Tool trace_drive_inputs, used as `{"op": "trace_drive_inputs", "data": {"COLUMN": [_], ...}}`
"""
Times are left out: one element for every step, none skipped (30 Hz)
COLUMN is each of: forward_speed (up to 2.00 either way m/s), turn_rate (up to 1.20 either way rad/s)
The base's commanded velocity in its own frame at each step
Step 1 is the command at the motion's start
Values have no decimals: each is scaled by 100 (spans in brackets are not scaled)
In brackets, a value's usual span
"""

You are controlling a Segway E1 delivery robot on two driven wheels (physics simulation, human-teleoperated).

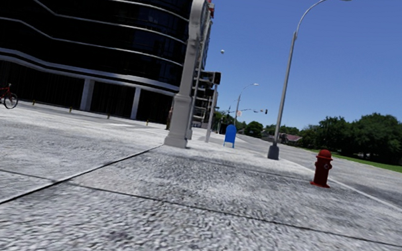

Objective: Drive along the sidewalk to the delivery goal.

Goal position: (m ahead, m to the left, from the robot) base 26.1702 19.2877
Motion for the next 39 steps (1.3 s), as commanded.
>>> {"op": "trace_drive_inputs", "data": {"forward_speed": [200,200,200,200,200,200,200,200,200,200,200,200,200,200,200,200,200,200,200,200,200,200,200,200,200,200,200,200,200,200,200,200,200,200,200,200,200,200,200], "turn_rate": [32,35,36,36,36,36,36,36,36,36,37,37,37,37,37,37,37,37,37,37,37,37,37,37,37,38,38,38,38,38,38,38,38,38,38,38,38,38,38]}}
